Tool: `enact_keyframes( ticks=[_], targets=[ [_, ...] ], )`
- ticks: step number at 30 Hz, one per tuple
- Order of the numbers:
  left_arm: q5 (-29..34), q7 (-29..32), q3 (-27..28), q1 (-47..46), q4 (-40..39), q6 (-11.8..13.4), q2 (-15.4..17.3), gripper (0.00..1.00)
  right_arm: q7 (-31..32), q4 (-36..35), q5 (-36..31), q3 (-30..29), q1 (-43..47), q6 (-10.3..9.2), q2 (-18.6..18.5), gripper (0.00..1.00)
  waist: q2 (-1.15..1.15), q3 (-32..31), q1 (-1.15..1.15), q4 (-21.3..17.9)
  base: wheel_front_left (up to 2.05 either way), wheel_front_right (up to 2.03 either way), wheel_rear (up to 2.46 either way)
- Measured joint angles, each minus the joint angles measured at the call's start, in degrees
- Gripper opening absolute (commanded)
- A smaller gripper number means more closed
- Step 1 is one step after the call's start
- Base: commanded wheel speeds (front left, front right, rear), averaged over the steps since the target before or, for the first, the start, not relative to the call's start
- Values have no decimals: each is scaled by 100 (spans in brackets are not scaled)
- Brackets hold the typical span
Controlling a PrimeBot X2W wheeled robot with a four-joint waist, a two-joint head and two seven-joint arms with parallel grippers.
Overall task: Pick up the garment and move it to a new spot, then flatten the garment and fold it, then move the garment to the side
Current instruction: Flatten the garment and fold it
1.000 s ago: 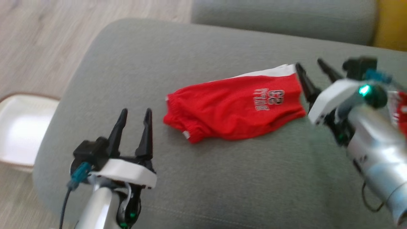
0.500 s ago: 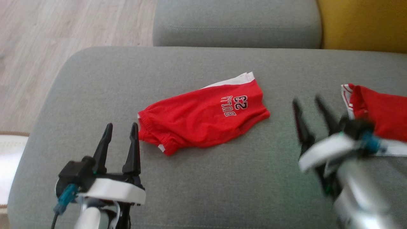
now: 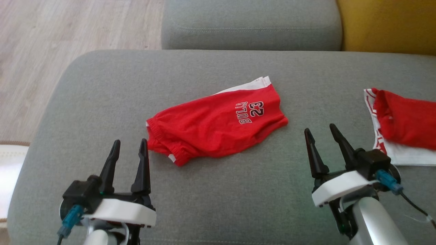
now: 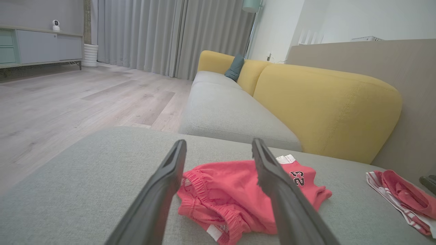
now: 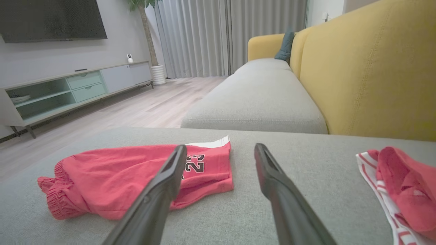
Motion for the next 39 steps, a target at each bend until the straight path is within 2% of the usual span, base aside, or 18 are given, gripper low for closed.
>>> enact_keyframes(
  ticks=[4, 10, 13, 15, 19, 25, 31, 39],
  targets=[
    [0, 0, -29, -6, 3, -3, 1, 100, 345, -93, 367, -45, 172, 1, 48, 100, 0, 73, 0, 97, 0, 0, 0],
    [-1, 0, -213, -20, 89, -42, 0, 100, 1135, 55, 2644, -13, 171, 0, 88, 100, 0, 259, 0, 313, 0, 0, 0],
    [-2, 0, -272, -70, 121, -43, 2, 100, 1400, 386, 3643, -30, 13, 0, 91, 100, 0, 393, 0, 444, 0, 0, 0],
    [-3, 0, -365, -188, 200, -44, 3, 100, 1567, 692, 4643, -36, -211, 0, 90, 100, 0, 485, 0, 546, 0, 0, 0],
    [-36, 0, -466, -383, 267, -42, 1, 100, 1555, 1313, 5576, 24, -809, 0, 90, 100, 0, 687, 0, 756, 0, 0, 0],
    [-62, 0, -605, -545, 349, -35, 0, 100, 1434, 2168, 6425, 100, -1727, 0, 56, 100, 0, 969, 0, 1094, 0, 0, 0],
    [-63, 0, -646, -595, 409, -9, -1, 100, 1188, 3129, 6773, 345, -2395, -1, -29, 100, 0, 1043, 0, 1329, 0, 0, 0],
    [-121, 0, -643, -586, 413, 29, -1, 100, 1005, 3409, 6918, 842, -2533, -1, -19, 100, 0, 914, 0, 1244, 0, 0, 0]
  ],
)
